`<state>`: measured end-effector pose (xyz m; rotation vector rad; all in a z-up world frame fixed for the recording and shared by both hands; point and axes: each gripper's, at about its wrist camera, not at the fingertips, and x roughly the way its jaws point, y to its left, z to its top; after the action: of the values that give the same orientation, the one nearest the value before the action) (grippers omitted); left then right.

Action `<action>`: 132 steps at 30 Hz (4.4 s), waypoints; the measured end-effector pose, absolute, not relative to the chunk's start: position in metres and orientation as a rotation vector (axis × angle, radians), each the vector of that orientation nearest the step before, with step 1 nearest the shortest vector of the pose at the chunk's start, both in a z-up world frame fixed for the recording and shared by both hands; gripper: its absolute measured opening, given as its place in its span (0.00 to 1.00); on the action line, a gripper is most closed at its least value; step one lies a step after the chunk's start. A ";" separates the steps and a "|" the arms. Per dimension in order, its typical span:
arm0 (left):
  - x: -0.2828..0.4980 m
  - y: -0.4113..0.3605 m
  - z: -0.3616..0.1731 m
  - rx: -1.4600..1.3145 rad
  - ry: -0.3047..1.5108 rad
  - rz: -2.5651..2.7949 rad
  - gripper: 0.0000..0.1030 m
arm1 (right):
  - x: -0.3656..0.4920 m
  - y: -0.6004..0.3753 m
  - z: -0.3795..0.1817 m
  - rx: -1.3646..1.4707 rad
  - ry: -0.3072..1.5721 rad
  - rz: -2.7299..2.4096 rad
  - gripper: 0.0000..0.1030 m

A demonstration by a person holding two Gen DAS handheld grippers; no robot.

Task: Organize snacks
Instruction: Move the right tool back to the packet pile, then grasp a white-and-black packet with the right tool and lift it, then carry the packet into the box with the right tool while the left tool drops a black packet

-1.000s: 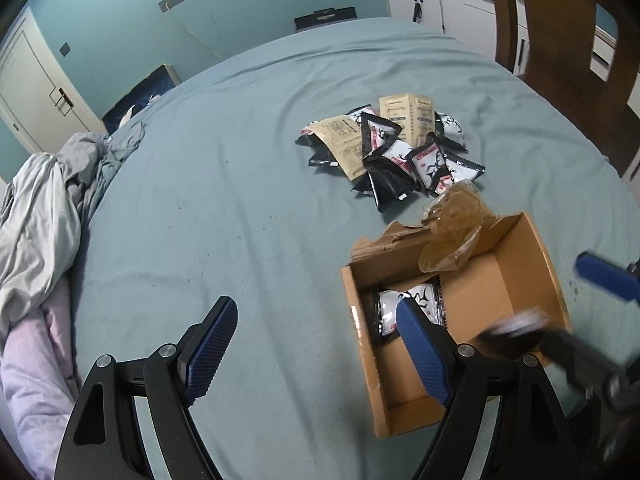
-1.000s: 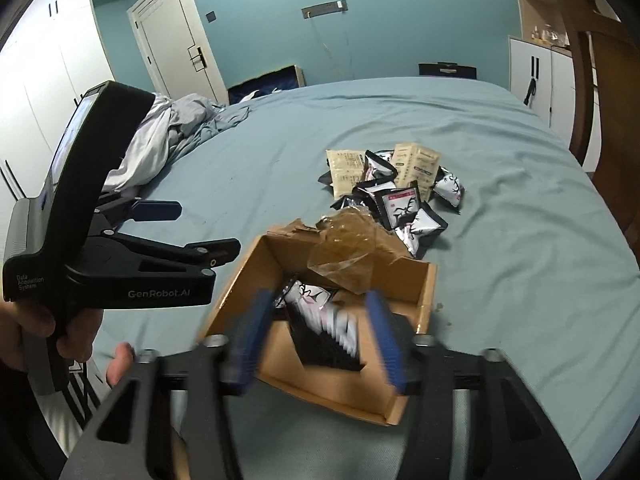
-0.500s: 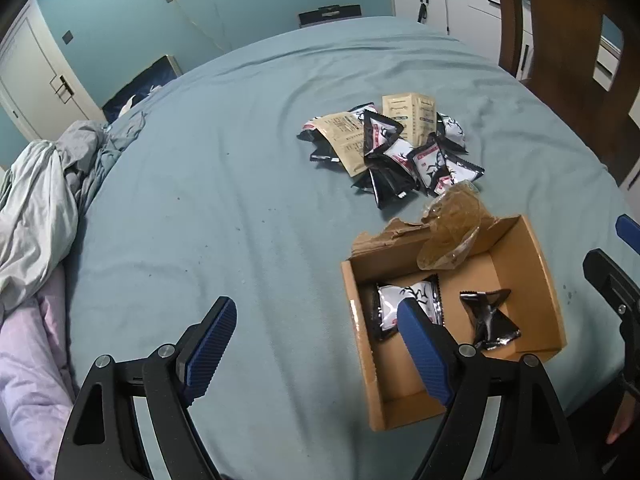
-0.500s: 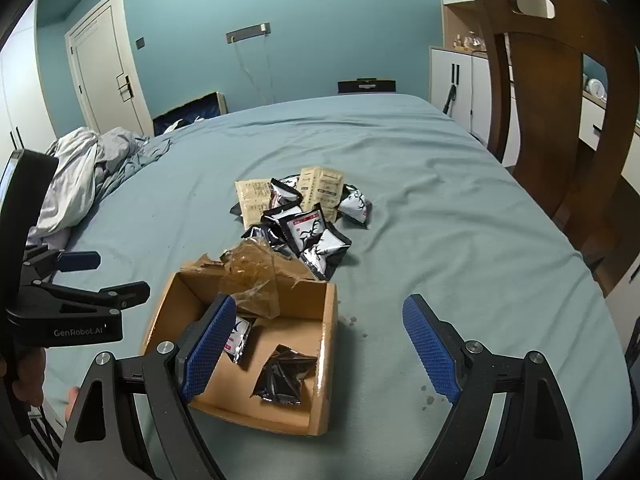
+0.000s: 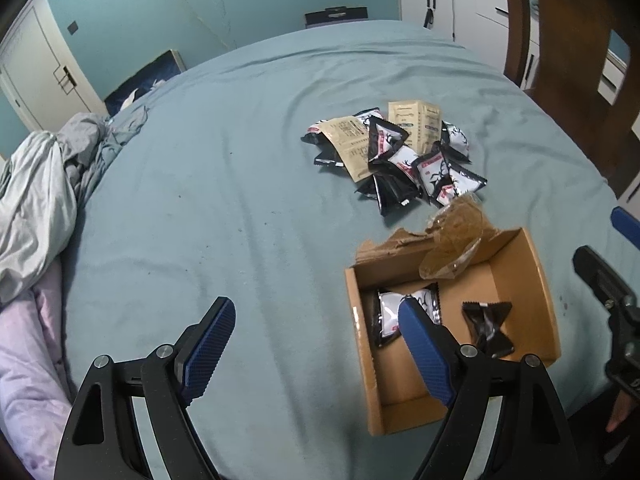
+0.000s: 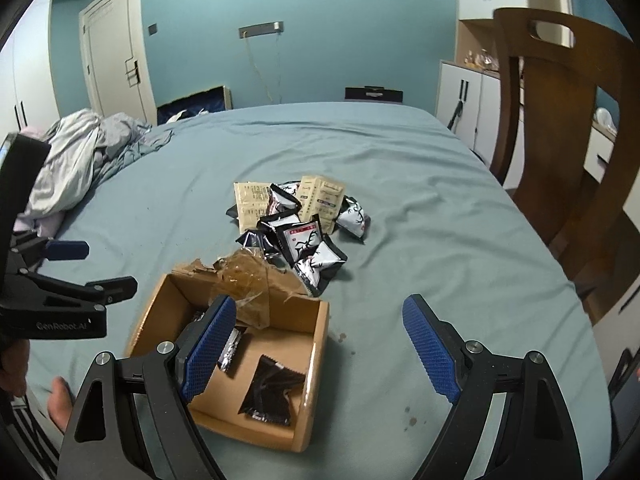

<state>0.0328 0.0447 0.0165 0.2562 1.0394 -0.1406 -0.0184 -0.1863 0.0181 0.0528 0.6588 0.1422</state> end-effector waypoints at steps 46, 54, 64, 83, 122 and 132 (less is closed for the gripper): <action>0.096 0.045 -0.005 0.210 1.078 -0.129 0.83 | 0.197 -0.201 -0.053 0.240 1.072 0.303 0.34; 0.113 0.041 -0.013 0.232 1.062 -0.174 0.83 | 0.151 -0.229 0.002 0.314 0.859 0.278 0.06; 0.159 0.008 -0.036 0.260 1.136 -0.299 0.83 | 0.123 -0.254 -0.007 0.385 0.949 0.258 0.06; 0.188 -0.011 -0.066 0.248 1.236 -0.305 0.83 | 0.193 -0.213 -0.082 0.369 1.334 0.238 0.32; 0.221 -0.017 -0.074 0.004 1.421 -0.313 0.25 | 0.136 -0.262 -0.032 0.532 1.068 0.169 0.32; 0.140 0.027 -0.014 0.070 1.202 -0.224 0.26 | 0.077 -0.279 -0.008 0.485 0.944 0.103 0.32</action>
<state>0.1403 0.0272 -0.0136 0.0698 1.2017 -0.2243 0.0775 -0.2788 -0.0075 0.4852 0.9439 0.1027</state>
